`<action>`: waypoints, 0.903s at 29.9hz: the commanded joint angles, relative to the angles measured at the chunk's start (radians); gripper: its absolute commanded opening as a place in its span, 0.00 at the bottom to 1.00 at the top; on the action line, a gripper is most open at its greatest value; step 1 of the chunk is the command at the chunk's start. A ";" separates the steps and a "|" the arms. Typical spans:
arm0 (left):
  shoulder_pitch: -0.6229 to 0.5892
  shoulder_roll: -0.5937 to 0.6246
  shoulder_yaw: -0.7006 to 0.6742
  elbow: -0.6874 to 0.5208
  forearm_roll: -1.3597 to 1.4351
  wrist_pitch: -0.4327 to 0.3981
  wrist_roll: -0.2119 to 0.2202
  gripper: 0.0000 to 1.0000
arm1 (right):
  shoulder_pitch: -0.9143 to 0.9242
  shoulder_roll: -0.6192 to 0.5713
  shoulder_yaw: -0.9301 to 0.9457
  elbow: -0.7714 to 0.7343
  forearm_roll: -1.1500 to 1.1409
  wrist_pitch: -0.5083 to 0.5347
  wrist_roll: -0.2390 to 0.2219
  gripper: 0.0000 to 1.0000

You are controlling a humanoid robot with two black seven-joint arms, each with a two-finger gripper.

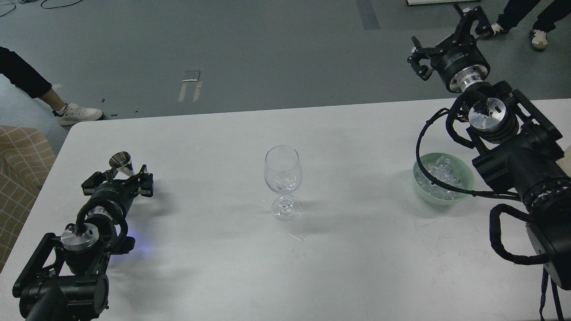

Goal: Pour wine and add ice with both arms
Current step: 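Close the left gripper on the jigger stem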

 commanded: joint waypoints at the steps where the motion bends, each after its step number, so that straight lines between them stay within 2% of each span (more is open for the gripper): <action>1: -0.009 0.001 0.000 0.028 0.000 -0.020 0.004 0.57 | 0.002 -0.001 -0.004 0.000 -0.001 0.000 -0.002 1.00; 5: -0.023 0.001 0.000 0.048 0.000 -0.032 0.004 0.56 | 0.004 -0.001 -0.005 0.000 -0.001 0.000 -0.002 1.00; 11: -0.026 -0.001 0.000 0.055 0.000 -0.032 0.004 0.49 | 0.005 -0.001 -0.005 -0.001 -0.002 0.000 -0.002 1.00; 18: -0.028 0.001 0.002 0.080 0.003 -0.076 0.006 0.32 | 0.007 -0.001 -0.010 -0.001 -0.004 0.000 -0.002 1.00; 27: -0.025 -0.001 0.002 0.088 0.006 -0.090 0.012 0.30 | 0.005 -0.001 -0.010 0.000 -0.004 0.000 -0.002 1.00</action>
